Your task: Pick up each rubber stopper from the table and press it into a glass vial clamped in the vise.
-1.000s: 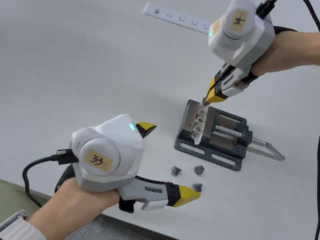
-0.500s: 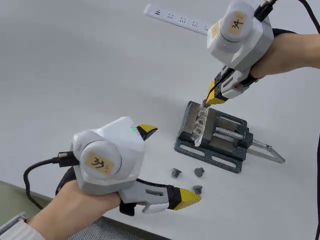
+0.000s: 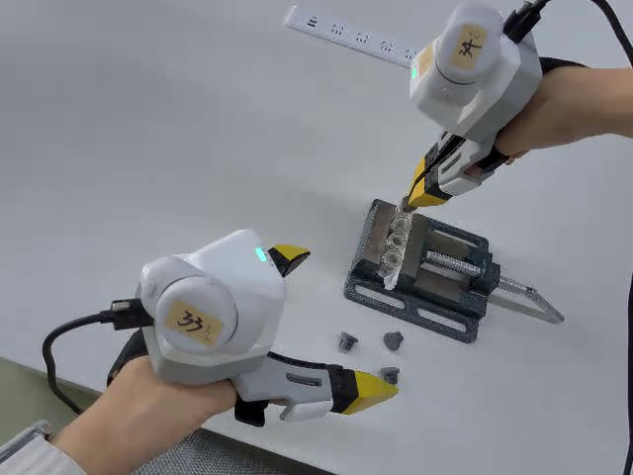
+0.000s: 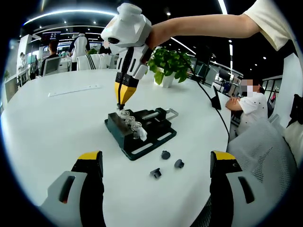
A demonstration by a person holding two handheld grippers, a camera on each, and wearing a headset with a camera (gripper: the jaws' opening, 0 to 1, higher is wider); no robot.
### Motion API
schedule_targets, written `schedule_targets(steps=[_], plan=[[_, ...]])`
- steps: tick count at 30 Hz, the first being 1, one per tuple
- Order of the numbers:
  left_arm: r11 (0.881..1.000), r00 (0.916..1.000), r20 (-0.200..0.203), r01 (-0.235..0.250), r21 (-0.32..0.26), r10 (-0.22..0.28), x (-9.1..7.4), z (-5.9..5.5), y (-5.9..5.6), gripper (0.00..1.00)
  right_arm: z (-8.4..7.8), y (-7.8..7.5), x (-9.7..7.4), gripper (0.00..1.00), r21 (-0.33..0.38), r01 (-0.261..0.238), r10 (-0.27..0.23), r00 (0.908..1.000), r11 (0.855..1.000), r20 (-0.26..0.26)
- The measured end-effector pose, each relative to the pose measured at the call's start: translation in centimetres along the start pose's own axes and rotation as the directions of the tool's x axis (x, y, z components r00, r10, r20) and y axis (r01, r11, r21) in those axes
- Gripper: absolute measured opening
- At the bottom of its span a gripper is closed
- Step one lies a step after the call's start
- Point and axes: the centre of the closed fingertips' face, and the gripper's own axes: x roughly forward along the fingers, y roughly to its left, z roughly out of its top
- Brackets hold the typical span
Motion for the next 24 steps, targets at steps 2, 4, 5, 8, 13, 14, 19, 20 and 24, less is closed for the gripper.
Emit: schedule_targets(steps=[2, 4, 5, 8, 13, 14, 19, 20, 24], plan=[[1.0, 1.0, 0.0, -0.001, -0.001, 0.001, 0.02, 0.0, 0.02, 0.94, 0.03, 0.19, 0.03, 0.0, -0.018, 0.005, -0.006, 0.9999, 1.0, -0.011], [1.0, 1.0, 0.001, -0.003, -0.002, 0.003, 0.05, 0.0, 0.08, 0.94, 0.11, 0.29, 0.03, 0.0, -0.016, 0.012, -0.013, 0.9997, 1.0, -0.02], [1.0, 1.0, 0.001, -0.003, -0.002, 0.003, 0.05, -0.01, 0.1, 0.94, 0.15, 0.37, 0.02, 0.0, -0.02, 0.015, -0.016, 0.9996, 1.0, -0.022], [1.0, 1.0, 0.0, -0.005, -0.006, 0.005, 0.1, -0.01, 0.11, 0.94, -0.04, 0.1, 0.0, 0.0, -0.01, 0.018, -0.019, 0.9994, 1.0, -0.029], [1.0, 1.0, 0.003, -0.007, -0.004, 0.007, 0.12, 0.13, 0.08, 0.94, -0.04, 0.19, 0.04, 0.0, -0.03, 0.034, -0.035, 0.9988, 0.999, -0.035], [1.0, 0.9999, 0.004, -0.009, -0.008, 0.009, 0.1, 0.16, 0.13, 0.94, -0.06, 0.15, 0.03, 0.0, -0.025, 0.034, -0.035, 0.9989, 0.999, -0.033], [1.0, 0.9999, 0.008, -0.012, -0.01, 0.012, 0.06, 0.22, 0.18, 0.94, -0.08, -0.09, 0.17, 0.0, -0.03, 0.042, -0.043, 0.9984, 0.999, -0.036], [1.0, 0.9999, 0.007, -0.012, -0.01, 0.012, 0.07, 0.21, 0.19, 0.94, -0.07, -0.1, 0.18, 0.0, -0.031, 0.044, -0.045, 0.9983, 0.999, -0.038], [1.0, 0.9999, 0.006, -0.012, -0.011, 0.012, 0.07, 0.2, 0.16, 0.94, -0.09, 0.04, 0.16, 0.0, -0.022, 0.047, -0.047, 0.9983, 0.999, -0.035]])
